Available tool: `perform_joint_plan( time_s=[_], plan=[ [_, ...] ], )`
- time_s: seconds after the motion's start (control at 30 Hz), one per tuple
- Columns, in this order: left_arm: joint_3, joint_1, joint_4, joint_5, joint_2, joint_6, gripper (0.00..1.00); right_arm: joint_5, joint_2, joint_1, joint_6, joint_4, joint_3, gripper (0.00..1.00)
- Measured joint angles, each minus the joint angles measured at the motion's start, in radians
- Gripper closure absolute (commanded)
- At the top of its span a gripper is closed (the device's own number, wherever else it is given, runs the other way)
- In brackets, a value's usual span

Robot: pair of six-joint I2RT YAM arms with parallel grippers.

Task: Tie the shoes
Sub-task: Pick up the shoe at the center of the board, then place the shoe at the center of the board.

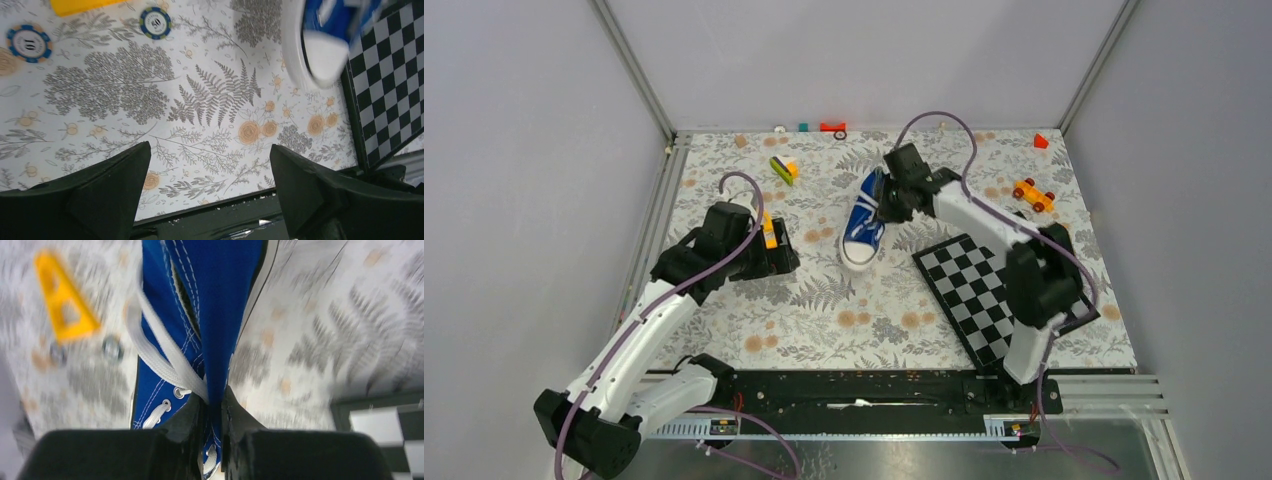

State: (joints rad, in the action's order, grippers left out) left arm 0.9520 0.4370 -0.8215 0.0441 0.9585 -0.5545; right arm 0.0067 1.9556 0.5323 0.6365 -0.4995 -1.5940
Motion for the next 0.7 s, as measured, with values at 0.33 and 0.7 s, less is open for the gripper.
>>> perform_joint_plan(
  time_s=[0.33, 0.7],
  plan=[
    [0.050, -0.003, -0.053, -0.073, -0.061, 0.001, 0.01, -0.183, -0.596, 0.115, -0.132, 0.216, 0.801, 1.00],
    [-0.025, 0.003, 0.023, 0.032, 0.013, -0.069, 0.01, -0.151, -0.747, 0.218, -0.040, 0.379, 1.073, 0.38]
  ],
)
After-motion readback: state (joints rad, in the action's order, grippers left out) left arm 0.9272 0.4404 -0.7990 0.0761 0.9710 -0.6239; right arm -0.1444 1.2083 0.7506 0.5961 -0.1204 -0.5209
